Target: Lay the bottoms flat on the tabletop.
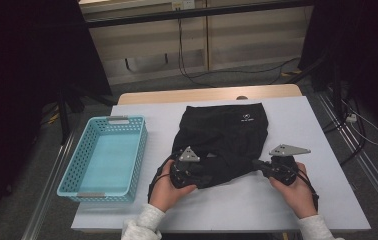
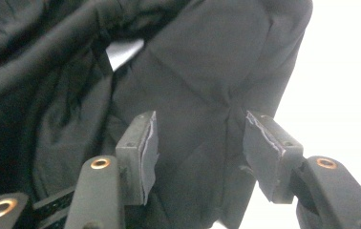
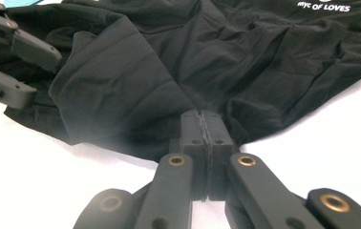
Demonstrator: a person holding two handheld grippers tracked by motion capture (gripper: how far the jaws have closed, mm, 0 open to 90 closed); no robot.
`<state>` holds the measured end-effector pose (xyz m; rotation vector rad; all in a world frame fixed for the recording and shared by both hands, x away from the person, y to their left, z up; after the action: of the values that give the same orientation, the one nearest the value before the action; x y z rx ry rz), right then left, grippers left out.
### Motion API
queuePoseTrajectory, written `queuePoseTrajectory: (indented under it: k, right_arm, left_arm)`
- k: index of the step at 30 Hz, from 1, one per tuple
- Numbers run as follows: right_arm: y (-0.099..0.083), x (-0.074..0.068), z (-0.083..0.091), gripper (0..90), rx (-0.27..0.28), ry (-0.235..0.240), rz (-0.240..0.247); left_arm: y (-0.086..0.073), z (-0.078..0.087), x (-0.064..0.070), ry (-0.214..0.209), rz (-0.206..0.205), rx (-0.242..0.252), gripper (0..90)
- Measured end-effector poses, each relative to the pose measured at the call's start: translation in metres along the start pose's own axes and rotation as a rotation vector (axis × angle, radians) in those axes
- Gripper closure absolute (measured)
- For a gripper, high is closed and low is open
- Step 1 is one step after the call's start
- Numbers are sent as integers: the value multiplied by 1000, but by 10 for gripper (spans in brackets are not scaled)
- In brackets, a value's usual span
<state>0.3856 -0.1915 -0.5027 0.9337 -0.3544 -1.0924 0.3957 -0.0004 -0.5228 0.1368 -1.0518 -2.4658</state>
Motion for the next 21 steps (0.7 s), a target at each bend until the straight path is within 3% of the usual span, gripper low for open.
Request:
queuePoseTrajectory:
  k: [3, 6, 9, 13, 16, 21]
  right_arm:
    - [0, 0, -1, 898, -2, -1, -1]
    - [0, 1, -1, 898, -2, -3, 1]
    - [0, 1, -1, 898, -1, -3, 0]
    - [-1, 1, -1, 899, -3, -3, -2]
    - [-1, 2, 1, 898, 1, -4, -5]
    - [1, 4, 5, 899, 10, -1, -12]
  left_arm:
    - [-2, -1, 3, -15, -5, -13, 542]
    - [-3, -1, 7, -37, -13, -31, 683]
    - [-3, -2, 10, -58, 8, -36, 822]
    - [-2, 0, 12, -72, 39, -40, 880]
    - [5, 7, 11, -96, 76, -3, 887]
    - [22, 34, -7, -68, 121, 113, 890]
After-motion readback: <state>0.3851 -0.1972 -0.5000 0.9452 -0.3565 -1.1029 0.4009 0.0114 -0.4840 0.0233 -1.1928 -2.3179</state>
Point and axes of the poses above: each handheld gripper's, and its own axes: z roughly backward along the jaws, y roughly out of its top, x roughly to its right, the point moved 10 cm from there along -z, roughly forward along the jaws, and after that the axes turned 4 degrees about -z, right-handed, at the moved point
